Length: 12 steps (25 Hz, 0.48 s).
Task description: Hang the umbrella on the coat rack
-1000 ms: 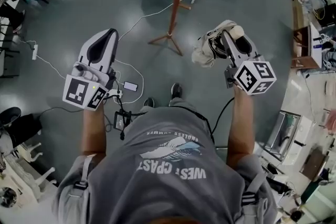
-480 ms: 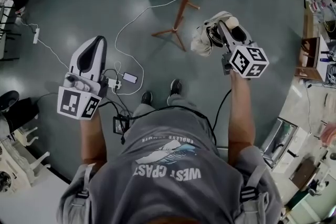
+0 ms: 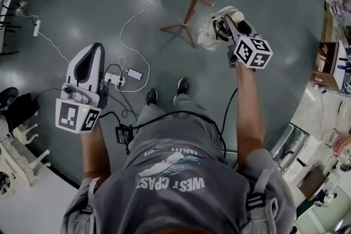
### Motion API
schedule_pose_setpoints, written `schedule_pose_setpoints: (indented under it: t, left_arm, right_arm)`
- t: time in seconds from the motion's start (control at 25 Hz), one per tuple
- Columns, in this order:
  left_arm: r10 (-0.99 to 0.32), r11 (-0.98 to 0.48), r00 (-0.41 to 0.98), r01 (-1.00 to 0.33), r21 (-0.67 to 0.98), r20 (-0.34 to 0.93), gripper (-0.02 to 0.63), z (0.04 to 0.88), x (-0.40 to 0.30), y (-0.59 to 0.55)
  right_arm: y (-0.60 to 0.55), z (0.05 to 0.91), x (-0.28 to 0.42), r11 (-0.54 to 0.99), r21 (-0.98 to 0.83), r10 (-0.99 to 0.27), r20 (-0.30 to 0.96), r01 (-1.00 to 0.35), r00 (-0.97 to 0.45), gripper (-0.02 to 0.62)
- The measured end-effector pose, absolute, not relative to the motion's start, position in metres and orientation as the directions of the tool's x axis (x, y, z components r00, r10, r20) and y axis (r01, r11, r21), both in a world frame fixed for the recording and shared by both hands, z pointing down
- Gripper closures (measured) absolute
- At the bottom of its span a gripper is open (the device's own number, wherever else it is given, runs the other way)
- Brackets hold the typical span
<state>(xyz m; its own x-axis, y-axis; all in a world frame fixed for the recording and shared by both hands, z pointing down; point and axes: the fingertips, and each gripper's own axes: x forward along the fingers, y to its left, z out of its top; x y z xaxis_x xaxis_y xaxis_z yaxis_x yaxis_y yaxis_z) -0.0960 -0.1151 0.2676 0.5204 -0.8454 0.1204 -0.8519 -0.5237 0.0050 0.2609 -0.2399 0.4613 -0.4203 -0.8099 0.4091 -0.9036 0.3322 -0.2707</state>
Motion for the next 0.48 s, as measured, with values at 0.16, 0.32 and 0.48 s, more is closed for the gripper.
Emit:
schedule_pose_setpoints:
  t: [0.16,0.32,0.48]
  left_arm:
    - [-0.85,-0.51,0.505,-0.86,0.007,0.149,0.584,0.278,-0.102,-0.111]
    - [-0.859,-0.489,0.484,-0.872,0.011,0.167,0.584,0.285,-0.113,-0.11]
    - [-0.862,-0.478,0.471,-0.878,0.01,0.188,0.584,0.294,-0.115,-0.107]
  right_arm:
    - [-0.252,0.491,0.259,0.319,-0.274,-0.799,0.438,-0.907,-0.413,0.42]
    - [-0.266,0.518,0.256,0.309,-0.264,-0.792,0.46,-0.914,-0.401,0.42]
    - [-0.275,0.545,0.258,0.297,-0.259,-0.783,0.484,-0.919,-0.39,0.42]
